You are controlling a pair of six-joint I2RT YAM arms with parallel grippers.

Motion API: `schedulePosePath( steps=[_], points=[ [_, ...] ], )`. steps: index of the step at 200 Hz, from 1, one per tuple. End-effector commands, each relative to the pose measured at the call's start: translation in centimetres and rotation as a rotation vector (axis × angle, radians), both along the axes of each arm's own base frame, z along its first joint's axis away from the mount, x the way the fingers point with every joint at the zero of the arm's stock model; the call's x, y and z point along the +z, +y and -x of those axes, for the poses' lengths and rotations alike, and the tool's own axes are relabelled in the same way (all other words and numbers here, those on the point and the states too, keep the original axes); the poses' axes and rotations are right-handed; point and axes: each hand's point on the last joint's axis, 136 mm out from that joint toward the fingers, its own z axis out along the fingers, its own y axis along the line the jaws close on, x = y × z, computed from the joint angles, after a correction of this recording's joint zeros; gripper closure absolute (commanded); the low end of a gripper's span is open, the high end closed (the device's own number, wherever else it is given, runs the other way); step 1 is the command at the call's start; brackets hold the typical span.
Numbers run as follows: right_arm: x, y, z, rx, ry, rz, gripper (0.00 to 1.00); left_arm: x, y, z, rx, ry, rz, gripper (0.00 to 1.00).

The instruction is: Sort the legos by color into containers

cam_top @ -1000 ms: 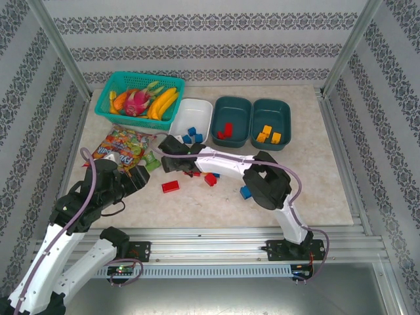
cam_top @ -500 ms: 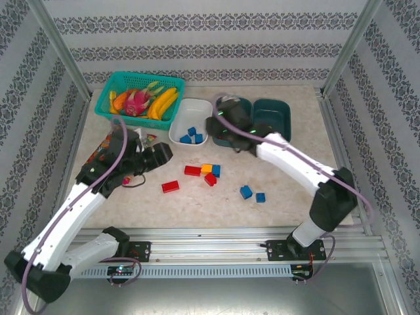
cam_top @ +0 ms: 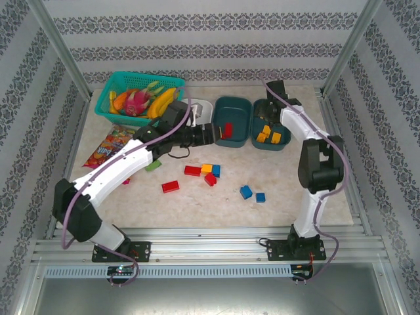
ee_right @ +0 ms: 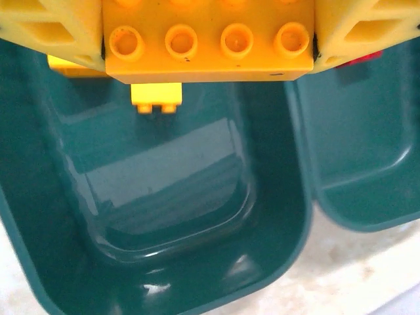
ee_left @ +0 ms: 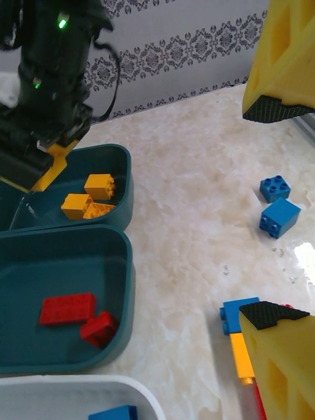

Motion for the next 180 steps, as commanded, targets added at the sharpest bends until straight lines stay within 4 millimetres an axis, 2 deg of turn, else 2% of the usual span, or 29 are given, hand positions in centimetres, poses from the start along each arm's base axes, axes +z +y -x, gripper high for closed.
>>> schedulePosePath(
  steps=[1,30,54,76,106,117,136,161,180],
  points=[
    [-1.5,-0.5,-1.3,0.011,0.068,-0.023,0.52,3.4,-1.2,-1.2,-0.02,-0.109,0.046,0.25],
    [-3.9,-1.4,-3.2,0.063,0.132,0.005,0.51,2.8,-1.2,-1.6,-0.002,-0.097,0.034,0.25],
    [-6.0,-1.5,-3.4,0.092,0.206,-0.011,0.49,2.3,-0.8,-1.6,0.013,-0.086,0.024,0.25],
    [-6.7,-0.7,-3.3,0.121,0.238,-0.029,0.44,1.9,-0.5,-1.5,0.022,-0.08,0.008,0.25],
    [-6.7,-0.5,-2.9,0.115,0.249,-0.039,0.28,1.8,-0.2,-1.4,0.03,-0.075,-0.001,0.25],
    [-6.0,-0.4,-2.9,0.117,0.235,-0.041,0.25,1.9,-0.1,-1.2,0.032,-0.072,-0.005,0.25],
    [-3.5,-0.4,-3.1,0.116,0.185,-0.033,0.22,1.7,0.5,-0.9,0.044,-0.064,-0.025,0.25],
    [1.2,-0.2,-3.2,0.115,0.09,-0.025,0.2,0.9,1.7,-0.2,0.066,-0.029,-0.081,0.25],
    [5.3,0.2,-2.3,0.116,0.007,-0.01,0.21,-0.1,2.5,0.6,0.067,0.005,-0.121,0.26]
  ],
)
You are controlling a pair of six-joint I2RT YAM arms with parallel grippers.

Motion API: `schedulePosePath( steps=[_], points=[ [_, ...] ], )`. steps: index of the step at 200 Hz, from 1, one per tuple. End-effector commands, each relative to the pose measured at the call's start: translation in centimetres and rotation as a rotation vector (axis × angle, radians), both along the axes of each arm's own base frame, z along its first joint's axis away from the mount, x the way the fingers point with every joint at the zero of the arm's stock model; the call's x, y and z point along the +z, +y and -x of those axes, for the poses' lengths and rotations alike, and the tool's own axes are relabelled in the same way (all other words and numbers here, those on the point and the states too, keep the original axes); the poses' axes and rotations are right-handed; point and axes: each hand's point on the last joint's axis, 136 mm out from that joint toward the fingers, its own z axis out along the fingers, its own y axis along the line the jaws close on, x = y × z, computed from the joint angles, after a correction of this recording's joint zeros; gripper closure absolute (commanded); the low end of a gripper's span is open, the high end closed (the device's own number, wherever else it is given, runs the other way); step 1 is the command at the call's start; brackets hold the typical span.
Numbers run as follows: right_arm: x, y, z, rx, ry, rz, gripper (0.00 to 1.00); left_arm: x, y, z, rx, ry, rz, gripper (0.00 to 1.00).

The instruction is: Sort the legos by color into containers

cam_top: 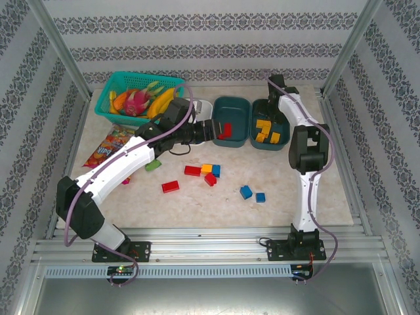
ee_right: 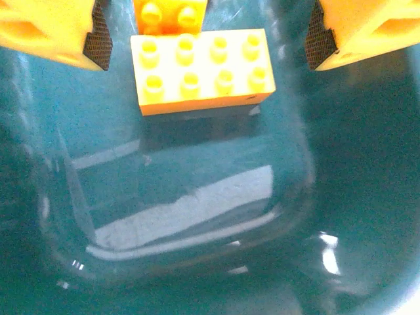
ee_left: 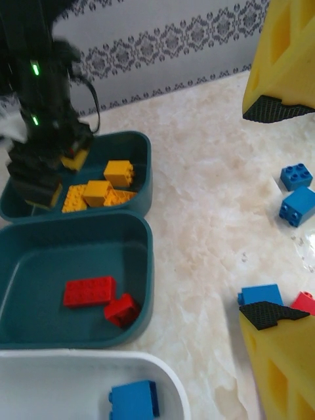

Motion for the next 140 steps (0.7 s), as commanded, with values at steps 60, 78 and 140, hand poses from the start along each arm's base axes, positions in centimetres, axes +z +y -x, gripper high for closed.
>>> schedulePosePath(
  steps=[60,78,140],
  points=[
    [18.0,10.0,11.6,0.25,-0.564,-0.093,0.22,-6.0,0.4,3.9,-0.094,0.162,-0.201,0.3],
    [16.3,11.7,16.9,0.315,-0.549,-0.132,0.22,-7.4,-0.4,4.2,-0.111,0.188,-0.221,0.3],
    [10.7,9.1,31.0,0.321,-0.391,-0.125,0.24,-11.9,-4.4,7.2,-0.185,0.332,-0.263,0.33]
  ],
)
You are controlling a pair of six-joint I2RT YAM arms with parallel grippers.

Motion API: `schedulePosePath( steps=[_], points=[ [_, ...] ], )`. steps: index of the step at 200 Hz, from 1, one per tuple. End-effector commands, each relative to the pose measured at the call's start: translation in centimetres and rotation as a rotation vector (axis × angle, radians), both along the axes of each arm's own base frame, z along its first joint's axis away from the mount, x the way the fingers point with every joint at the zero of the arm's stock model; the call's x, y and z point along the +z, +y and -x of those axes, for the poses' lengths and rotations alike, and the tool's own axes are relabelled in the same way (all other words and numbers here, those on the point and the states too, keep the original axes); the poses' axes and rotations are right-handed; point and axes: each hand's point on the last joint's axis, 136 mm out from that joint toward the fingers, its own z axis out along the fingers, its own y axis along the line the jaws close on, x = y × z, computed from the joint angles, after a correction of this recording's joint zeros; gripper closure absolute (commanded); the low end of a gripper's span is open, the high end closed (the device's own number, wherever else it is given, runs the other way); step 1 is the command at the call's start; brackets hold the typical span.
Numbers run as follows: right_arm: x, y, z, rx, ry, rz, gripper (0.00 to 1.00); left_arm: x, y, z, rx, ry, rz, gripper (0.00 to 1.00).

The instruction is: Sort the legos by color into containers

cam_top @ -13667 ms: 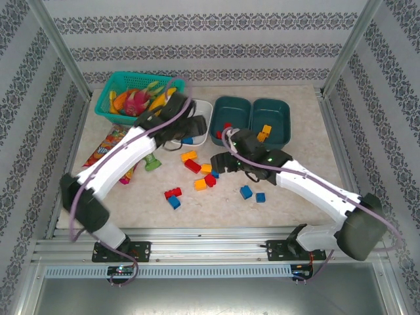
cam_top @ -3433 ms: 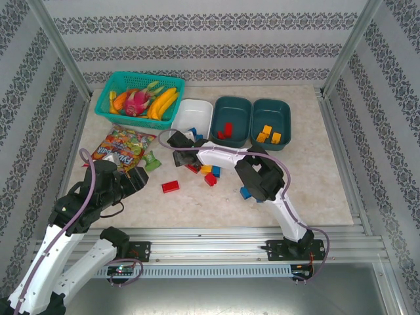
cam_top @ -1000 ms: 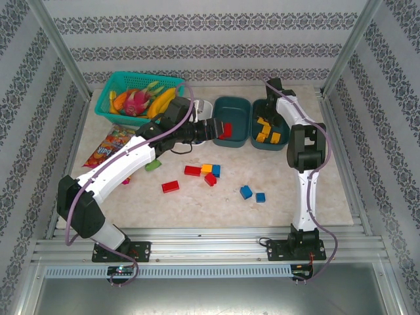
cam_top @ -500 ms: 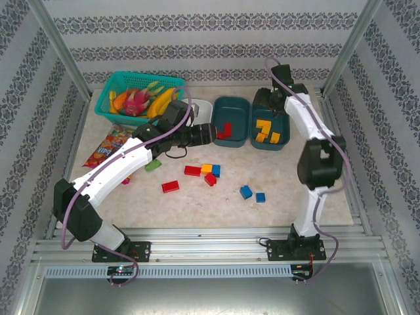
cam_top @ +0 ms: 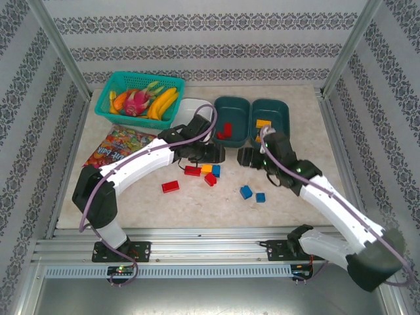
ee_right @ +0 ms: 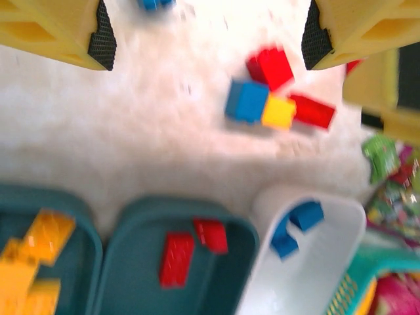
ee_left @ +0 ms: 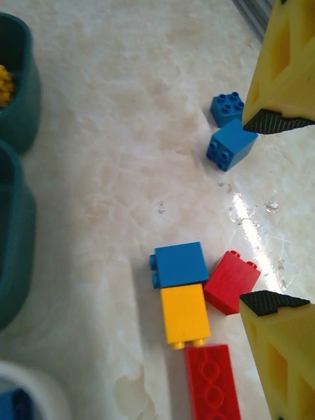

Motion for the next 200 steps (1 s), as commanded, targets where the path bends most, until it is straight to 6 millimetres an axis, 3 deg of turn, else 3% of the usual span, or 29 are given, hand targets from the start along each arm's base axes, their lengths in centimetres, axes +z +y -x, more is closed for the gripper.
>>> schedulePosePath(
  steps=[1,37,94,128,200],
  points=[
    [0.1,-2.0,3.0,-0.058,0.004,0.002,0.24,-1.7,-1.6,2.4,-0.034,0.088,-0.036,0.33],
    [0.1,-3.5,5.3,-0.062,0.032,0.034,0.24,-3.3,-4.2,3.6,-0.021,0.159,-0.01,0.33],
    [6.6,-2.8,5.8,0.028,-0.144,-0.03,0.23,-6.3,-9.7,7.0,0.009,0.369,-0.015,0.3],
    [8.0,-2.1,7.3,0.118,-0.175,-0.068,0.22,-7.7,-10.8,7.7,0.082,0.482,-0.088,0.26],
    [8.0,-2.7,9.0,0.115,-0.184,-0.122,0.21,-11.4,-12.0,7.7,0.242,0.582,-0.14,0.27]
  ],
)
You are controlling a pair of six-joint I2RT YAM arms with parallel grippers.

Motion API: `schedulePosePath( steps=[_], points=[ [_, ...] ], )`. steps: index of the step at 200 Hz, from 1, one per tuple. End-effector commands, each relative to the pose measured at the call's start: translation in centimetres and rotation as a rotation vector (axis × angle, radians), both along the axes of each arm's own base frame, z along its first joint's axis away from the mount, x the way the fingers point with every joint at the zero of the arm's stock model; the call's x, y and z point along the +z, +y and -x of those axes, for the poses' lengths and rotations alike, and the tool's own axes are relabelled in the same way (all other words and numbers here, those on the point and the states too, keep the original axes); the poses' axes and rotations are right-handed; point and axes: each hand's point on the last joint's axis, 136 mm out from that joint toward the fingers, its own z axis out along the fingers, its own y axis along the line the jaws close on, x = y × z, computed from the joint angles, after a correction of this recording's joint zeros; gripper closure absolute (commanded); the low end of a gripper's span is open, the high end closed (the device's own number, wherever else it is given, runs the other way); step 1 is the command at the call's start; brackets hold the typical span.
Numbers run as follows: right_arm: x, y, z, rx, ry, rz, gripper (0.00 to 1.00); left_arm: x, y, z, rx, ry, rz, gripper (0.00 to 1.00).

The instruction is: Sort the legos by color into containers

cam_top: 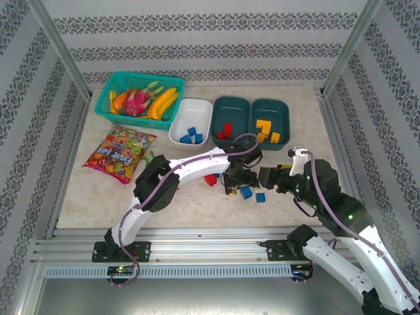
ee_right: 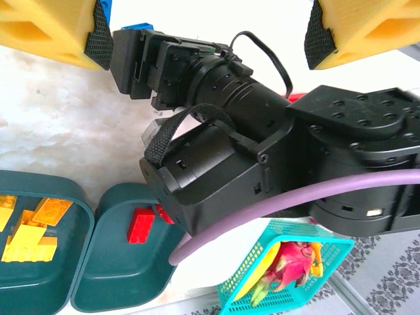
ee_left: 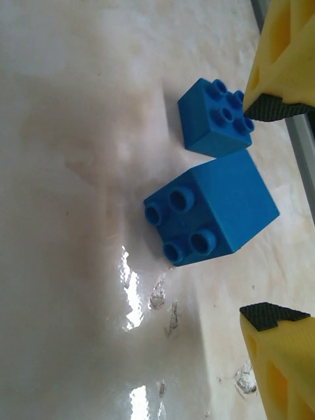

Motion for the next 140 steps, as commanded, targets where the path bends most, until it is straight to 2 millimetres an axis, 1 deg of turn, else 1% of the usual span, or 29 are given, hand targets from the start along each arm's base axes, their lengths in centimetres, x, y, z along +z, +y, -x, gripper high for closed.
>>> schedulePosePath(
  steps=[1,11,40,64,74,86,97,109,114,127,140],
  points=[
    [-0.6,0.2,0.7,0.027,0.019,-0.001,0.21,-1.0,-0.3,1.3,0.061,0.059,-0.047,0.27],
    [-0.7,0.3,0.7,0.03,0.017,0.001,0.21,-1.4,-0.6,1.1,0.063,0.056,-0.051,0.3],
    [-0.7,0.3,0.6,0.031,0.009,-0.002,0.2,-2.1,-1.0,0.7,0.067,0.046,-0.059,0.43],
    [-0.8,0.5,0.5,0.032,0.01,-0.011,0.21,-2.3,-0.6,0.6,0.063,0.036,-0.083,0.54],
    [-0.7,0.5,0.4,0.031,0.008,-0.012,0.21,-2.1,-0.4,0.4,0.062,0.022,-0.086,0.61],
    [-0.6,0.6,0.3,0.03,0.006,-0.015,0.2,-1.3,-0.2,0.0,0.06,-0.009,-0.088,0.69],
    [-0.4,0.5,0.2,0.027,0.0,-0.015,0.2,-0.3,0.1,-0.6,0.059,-0.049,-0.087,0.74],
    [0.0,0.6,0.1,0.025,-0.01,-0.02,0.2,0.9,0.7,-1.4,0.059,-0.091,-0.089,0.75],
    [0.2,0.7,0.1,0.027,-0.013,-0.023,0.2,1.8,1.0,-1.9,0.061,-0.112,-0.086,0.76],
    [0.8,0.9,-0.2,0.034,-0.025,-0.03,0.2,3.6,2.3,-3.3,0.07,-0.159,-0.088,0.76],
    [1.6,1.3,-0.5,0.042,-0.041,-0.045,0.2,5.4,4.1,-5.2,0.09,-0.202,-0.087,0.76]
  ],
)
